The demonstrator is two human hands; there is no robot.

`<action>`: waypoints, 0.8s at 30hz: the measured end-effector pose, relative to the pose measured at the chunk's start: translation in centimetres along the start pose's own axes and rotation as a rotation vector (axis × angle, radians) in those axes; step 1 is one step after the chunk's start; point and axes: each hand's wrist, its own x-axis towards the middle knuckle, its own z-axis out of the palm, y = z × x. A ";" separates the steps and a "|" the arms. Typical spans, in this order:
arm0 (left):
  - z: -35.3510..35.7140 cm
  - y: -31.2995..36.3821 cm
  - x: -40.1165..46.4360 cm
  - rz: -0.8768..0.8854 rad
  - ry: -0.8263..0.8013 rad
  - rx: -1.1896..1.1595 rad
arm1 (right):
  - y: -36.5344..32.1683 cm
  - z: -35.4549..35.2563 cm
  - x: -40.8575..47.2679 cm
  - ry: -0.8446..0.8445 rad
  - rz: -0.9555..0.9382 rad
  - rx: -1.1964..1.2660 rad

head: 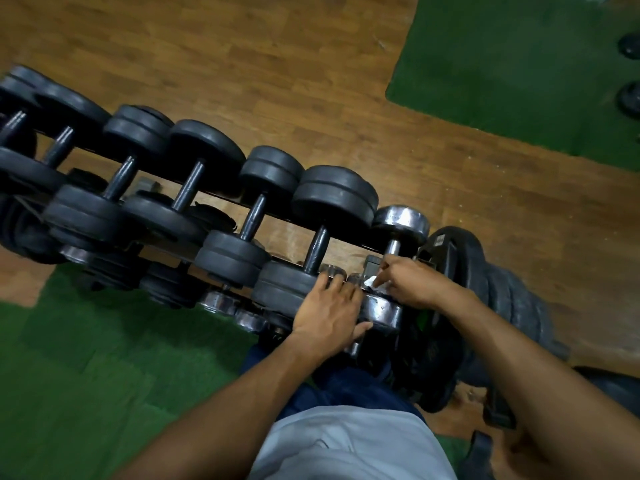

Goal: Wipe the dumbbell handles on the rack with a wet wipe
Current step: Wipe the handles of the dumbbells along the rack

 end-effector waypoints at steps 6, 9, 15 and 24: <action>0.1 0.0 -0.1 0.009 0.024 -0.011 | 1.5 -0.8 0.3 0.233 0.158 0.080; 0.0 0.0 -0.1 0.009 0.017 -0.004 | 1.1 -0.2 0.2 0.188 0.098 0.044; 0.2 0.0 0.1 0.002 0.006 0.000 | 1.5 -0.7 0.2 0.192 0.062 0.069; 0.4 0.1 0.3 -0.003 -0.013 0.009 | 1.4 0.4 0.7 0.326 0.145 0.047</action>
